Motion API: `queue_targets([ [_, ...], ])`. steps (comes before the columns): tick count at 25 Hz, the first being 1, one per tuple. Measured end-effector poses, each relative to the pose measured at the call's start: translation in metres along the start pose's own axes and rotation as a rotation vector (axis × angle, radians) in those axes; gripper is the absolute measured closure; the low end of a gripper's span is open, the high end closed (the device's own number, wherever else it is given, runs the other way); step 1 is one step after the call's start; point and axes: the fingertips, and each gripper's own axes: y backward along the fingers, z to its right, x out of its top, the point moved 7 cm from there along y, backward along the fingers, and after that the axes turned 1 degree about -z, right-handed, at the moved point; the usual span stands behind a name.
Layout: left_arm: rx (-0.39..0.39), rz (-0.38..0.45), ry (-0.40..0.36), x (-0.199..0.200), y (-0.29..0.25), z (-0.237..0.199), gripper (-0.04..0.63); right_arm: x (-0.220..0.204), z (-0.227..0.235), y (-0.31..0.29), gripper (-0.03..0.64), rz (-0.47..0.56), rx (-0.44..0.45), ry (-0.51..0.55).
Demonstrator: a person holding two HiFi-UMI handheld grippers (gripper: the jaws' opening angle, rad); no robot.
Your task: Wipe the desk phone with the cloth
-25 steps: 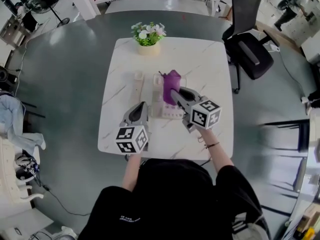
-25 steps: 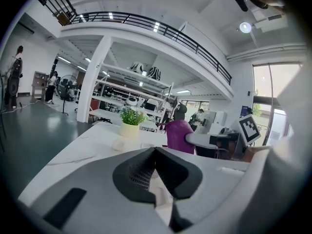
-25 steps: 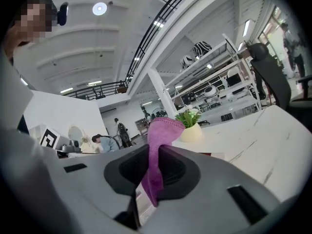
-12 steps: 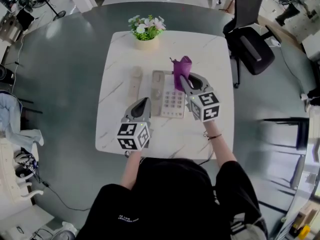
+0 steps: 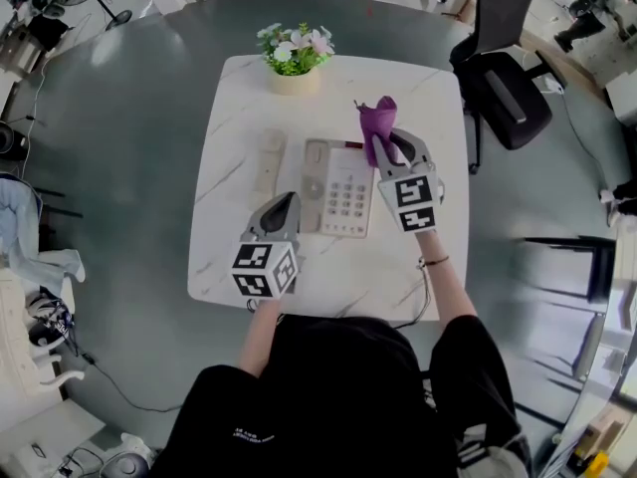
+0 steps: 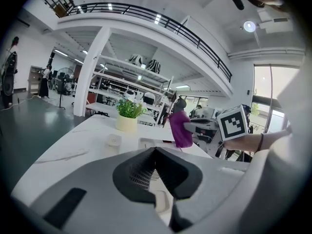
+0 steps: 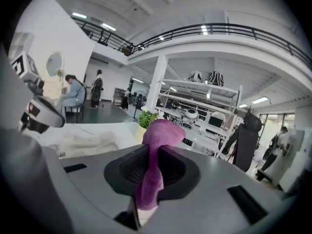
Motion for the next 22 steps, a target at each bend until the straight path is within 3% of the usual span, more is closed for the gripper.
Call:
queue_targets([
  [3,0.005,-0.004,0.004,-0.001,-0.003,-0.002,0.597,-0.003,-0.004,-0.011,0.580,-0.030,0.012,0.120],
  [7,0.011,-0.010,0.008,-0.003,-0.005,-0.003,0.597,-0.010,-0.013,-0.024,0.580,-0.073,0.053,0.204],
  [16,0.024,-0.013,0.017,-0.002,-0.007,-0.003,0.597,-0.022,-0.032,-0.037,0.580,-0.149,0.176,0.268],
  [22,0.030,-0.010,0.023,-0.003,-0.006,-0.002,0.597,-0.028,-0.041,-0.036,0.580,-0.163,0.206,0.307],
])
